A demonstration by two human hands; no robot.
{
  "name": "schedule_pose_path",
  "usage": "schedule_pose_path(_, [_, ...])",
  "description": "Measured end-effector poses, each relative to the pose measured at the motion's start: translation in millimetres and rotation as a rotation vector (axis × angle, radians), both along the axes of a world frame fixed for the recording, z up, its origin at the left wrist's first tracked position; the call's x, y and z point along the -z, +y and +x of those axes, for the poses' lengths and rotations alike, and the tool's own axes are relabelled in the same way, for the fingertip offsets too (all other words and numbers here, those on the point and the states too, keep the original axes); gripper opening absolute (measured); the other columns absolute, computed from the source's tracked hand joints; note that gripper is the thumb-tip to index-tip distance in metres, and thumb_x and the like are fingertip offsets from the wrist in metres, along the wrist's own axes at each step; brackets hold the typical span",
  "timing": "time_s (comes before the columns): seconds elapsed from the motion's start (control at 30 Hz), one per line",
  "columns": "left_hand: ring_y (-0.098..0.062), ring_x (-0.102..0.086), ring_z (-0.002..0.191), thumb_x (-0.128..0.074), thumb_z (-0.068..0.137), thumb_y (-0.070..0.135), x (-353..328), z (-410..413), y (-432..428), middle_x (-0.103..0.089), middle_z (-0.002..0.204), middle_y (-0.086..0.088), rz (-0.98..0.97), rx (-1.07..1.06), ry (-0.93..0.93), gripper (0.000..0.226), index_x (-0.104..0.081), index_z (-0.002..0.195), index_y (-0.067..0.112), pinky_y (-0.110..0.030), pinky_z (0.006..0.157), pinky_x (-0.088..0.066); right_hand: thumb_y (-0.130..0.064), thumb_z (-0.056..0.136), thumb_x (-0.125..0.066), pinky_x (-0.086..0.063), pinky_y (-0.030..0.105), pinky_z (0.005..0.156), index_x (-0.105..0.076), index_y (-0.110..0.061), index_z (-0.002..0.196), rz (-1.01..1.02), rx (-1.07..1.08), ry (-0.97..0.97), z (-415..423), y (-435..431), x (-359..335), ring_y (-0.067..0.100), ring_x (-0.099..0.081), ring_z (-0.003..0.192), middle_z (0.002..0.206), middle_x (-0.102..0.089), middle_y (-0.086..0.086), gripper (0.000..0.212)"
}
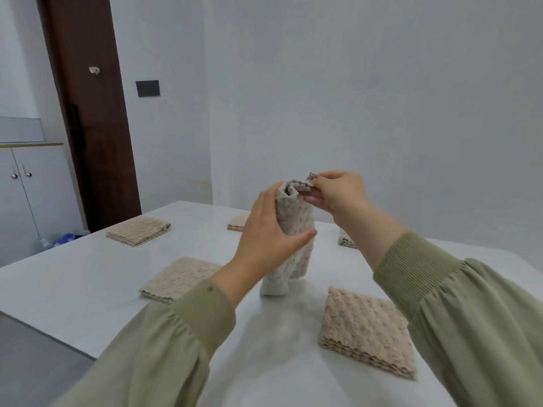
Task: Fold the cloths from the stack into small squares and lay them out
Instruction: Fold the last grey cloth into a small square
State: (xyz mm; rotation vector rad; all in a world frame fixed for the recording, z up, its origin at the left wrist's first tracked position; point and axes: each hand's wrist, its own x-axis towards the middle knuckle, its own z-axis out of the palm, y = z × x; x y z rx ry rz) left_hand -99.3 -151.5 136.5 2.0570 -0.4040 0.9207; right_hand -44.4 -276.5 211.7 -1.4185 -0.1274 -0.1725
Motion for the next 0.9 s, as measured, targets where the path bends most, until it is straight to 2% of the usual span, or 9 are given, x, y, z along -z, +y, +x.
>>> schedule_pose_path(0.1, [0.003, -0.056, 0.098, -0.069, 0.081, 0.028, -8.5, 1.7, -8.0, -0.056, 0.107, 0.018, -0.266, -0.048, -0.02, 0.047, -0.044, 0.122, 0.032, -0.015, 0.079, -0.046, 0.002, 0.087, -0.058, -0.053, 0.02, 0.047, -0.061, 0.002, 0.093, -0.007, 0.023, 0.008, -1.0, 4.0, 4.3, 0.025, -0.068, 0.07, 0.094, -0.066, 0.023, 0.007])
schedule_pose_path(0.2, [0.003, -0.056, 0.075, -0.06, 0.09, 0.02, -21.6, 6.4, -1.5, -0.061, 0.081, 0.014, -0.378, -0.079, -0.037, 0.005, -0.061, 0.094, 0.021, -0.013, 0.064, -0.045, 0.0, 0.088, -0.057, -0.058, 0.024, 0.056, -0.059, 0.003, 0.095, -0.002, -0.042, 0.013, -5.7, -5.1, 9.0, 0.026, -0.07, 0.074, 0.094, -0.065, 0.021, 0.007])
schedule_pose_path(0.27, [-0.004, -0.056, 0.072, -0.059, 0.091, 0.019, -29.6, 8.9, 3.4, -0.062, 0.076, 0.007, -0.356, -0.046, 0.014, 0.008, -0.063, 0.084, 0.016, -0.017, 0.066, -0.047, 0.001, 0.088, -0.057, -0.059, 0.028, 0.066, -0.057, 0.003, 0.101, -0.065, -0.138, 0.009, -8.6, -17.7, 11.3, 0.024, -0.07, 0.075, 0.09, -0.067, 0.019, 0.014])
schedule_pose_path(0.33, [-0.007, -0.057, 0.07, -0.059, 0.091, 0.021, -37.0, 10.6, 7.5, -0.06, 0.074, 0.004, -0.37, 0.022, 0.119, 0.016, -0.06, 0.077, 0.015, -0.021, 0.067, -0.049, 0.004, 0.085, -0.059, -0.056, 0.03, 0.069, -0.053, -0.002, 0.112, -0.263, -0.183, -0.033, -8.3, -31.8, 14.3, 0.02, -0.066, 0.07, 0.085, -0.066, 0.013, 0.029])
schedule_pose_path(0.43, [-0.01, -0.057, 0.066, -0.057, 0.093, 0.021, -46.8, 13.2, 13.5, -0.057, 0.07, 0.001, -0.412, 0.1, 0.267, 0.02, -0.055, 0.075, 0.012, -0.025, 0.064, -0.048, -0.001, 0.082, -0.066, -0.044, 0.03, 0.068, -0.052, -0.023, 0.116, -0.535, -0.124, -0.13, -5.1, -47.4, 16.5, 0.019, -0.053, 0.076, 0.086, -0.055, 0.006, 0.044])
schedule_pose_path(0.53, [-0.002, -0.054, 0.049, -0.055, 0.094, 0.017, -55.6, 12.2, 16.9, -0.054, 0.062, 0.003, -0.392, 0.165, 0.344, 0.024, -0.054, 0.07, 0.014, -0.019, 0.055, -0.045, -0.009, 0.075, -0.074, -0.043, 0.035, 0.087, -0.058, -0.033, 0.113, -0.495, -0.289, -0.101, -6.3, -54.0, 18.2, 0.021, -0.055, 0.102, 0.115, -0.055, 0.01, 0.048])
schedule_pose_path(0.6, [-0.012, -0.057, 0.062, -0.054, 0.094, 0.015, -59.9, 13.0, 19.8, -0.056, 0.067, 0.0, -0.383, 0.21, 0.387, 0.02, -0.056, 0.074, 0.015, -0.027, 0.068, -0.048, -0.006, 0.073, -0.074, -0.043, 0.042, 0.098, -0.06, -0.027, 0.115, -0.371, -0.428, -0.048, -2.4, -56.3, 20.5, 0.022, -0.057, 0.11, 0.121, -0.057, 0.009, 0.049])
schedule_pose_path(0.7, [-0.024, -0.051, 0.079, -0.056, 0.093, 0.018, -65.4, 12.1, 24.2, -0.056, 0.081, -0.009, -0.336, 0.205, 0.413, 0.013, -0.06, 0.081, 0.015, -0.039, 0.079, -0.044, 0.005, 0.085, -0.058, -0.053, 0.029, 0.077, -0.063, -0.008, 0.098, -0.217, -0.486, -0.042, -3.4, -55.6, 20.3, 0.014, -0.066, 0.083, 0.087, -0.07, 0.003, 0.019])
schedule_pose_path(0.9, [-0.021, -0.066, 0.078, -0.061, 0.09, 0.024, -72.9, 10.4, 31.2, -0.068, 0.082, -0.005, -0.455, 0.247, 0.409, 0.013, -0.066, 0.087, 0.012, -0.039, 0.081, -0.055, -0.001, 0.086, -0.061, -0.054, 0.022, 0.054, -0.066, -0.007, 0.079, -0.038, -0.293, -0.13, -8.4, -44.4, 11.9, 0.012, -0.063, 0.059, 0.062, -0.068, -0.001, 0.01])
